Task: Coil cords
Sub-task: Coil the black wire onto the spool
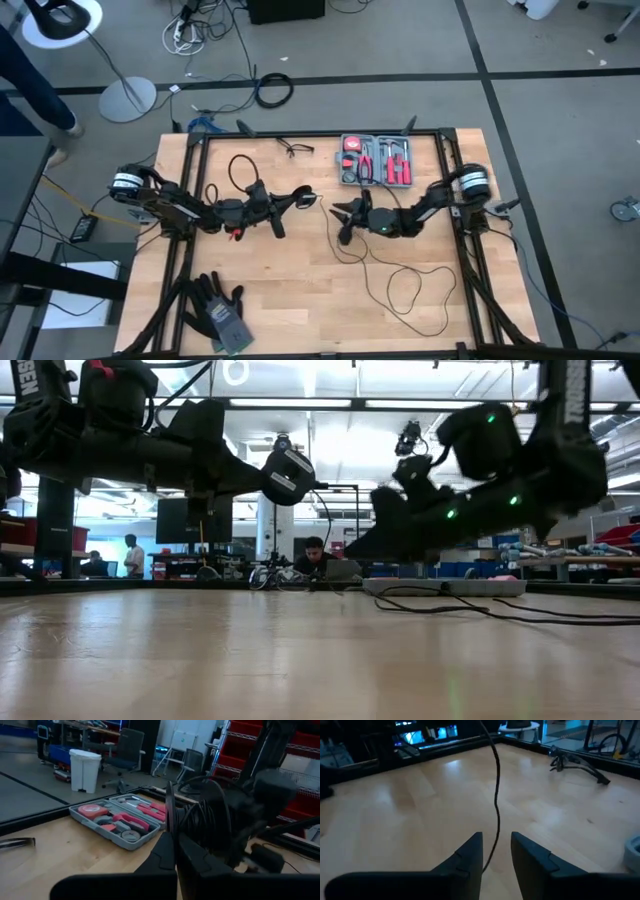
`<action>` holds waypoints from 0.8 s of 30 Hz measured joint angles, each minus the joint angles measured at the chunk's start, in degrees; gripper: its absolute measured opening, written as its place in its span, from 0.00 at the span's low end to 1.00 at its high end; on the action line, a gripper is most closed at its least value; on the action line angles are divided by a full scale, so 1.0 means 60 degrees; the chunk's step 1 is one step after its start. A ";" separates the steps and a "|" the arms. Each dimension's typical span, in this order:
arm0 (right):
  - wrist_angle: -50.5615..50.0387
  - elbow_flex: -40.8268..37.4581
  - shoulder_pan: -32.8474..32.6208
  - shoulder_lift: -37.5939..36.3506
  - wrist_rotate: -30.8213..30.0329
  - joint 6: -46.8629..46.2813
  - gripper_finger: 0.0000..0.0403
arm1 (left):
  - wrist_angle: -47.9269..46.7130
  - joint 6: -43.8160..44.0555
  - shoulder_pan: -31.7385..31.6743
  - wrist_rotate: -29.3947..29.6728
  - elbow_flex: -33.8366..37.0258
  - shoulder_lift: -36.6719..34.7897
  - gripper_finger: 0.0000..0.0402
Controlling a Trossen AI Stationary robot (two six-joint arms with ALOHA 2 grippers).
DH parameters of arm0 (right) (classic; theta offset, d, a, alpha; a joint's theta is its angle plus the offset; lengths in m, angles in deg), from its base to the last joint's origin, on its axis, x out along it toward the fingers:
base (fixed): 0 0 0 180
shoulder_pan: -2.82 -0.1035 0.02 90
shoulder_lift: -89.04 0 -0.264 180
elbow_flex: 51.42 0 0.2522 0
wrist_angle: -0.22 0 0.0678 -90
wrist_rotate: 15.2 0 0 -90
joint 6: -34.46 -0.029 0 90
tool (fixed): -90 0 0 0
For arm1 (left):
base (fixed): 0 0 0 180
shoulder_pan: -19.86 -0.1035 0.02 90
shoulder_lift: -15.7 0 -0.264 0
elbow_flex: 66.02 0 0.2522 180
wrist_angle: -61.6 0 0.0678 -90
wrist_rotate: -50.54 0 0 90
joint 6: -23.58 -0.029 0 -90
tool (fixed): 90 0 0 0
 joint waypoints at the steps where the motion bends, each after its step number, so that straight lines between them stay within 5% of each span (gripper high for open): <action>1: 0.0170 0.0179 0.0033 0.0312 -0.0026 0.0044 0.25 | 0.0004 0.0000 0.0000 0.0019 -0.0005 0.0000 0.00; 10: 0.0282 0.1613 0.0158 0.1613 -0.0117 0.1792 0.25 | 0.0196 -0.0027 0.0000 0.0003 -0.0076 0.0004 0.00; 15: 0.0006 0.1826 0.0156 0.1640 -0.1059 0.1898 0.24 | 0.0211 -0.0203 0.0000 0.0004 -0.0073 0.0004 0.00; 24: 0.0007 0.1843 0.0149 0.1632 -0.1236 0.2097 0.23 | 0.0179 -0.0215 0.0000 0.0001 -0.0073 0.0004 0.00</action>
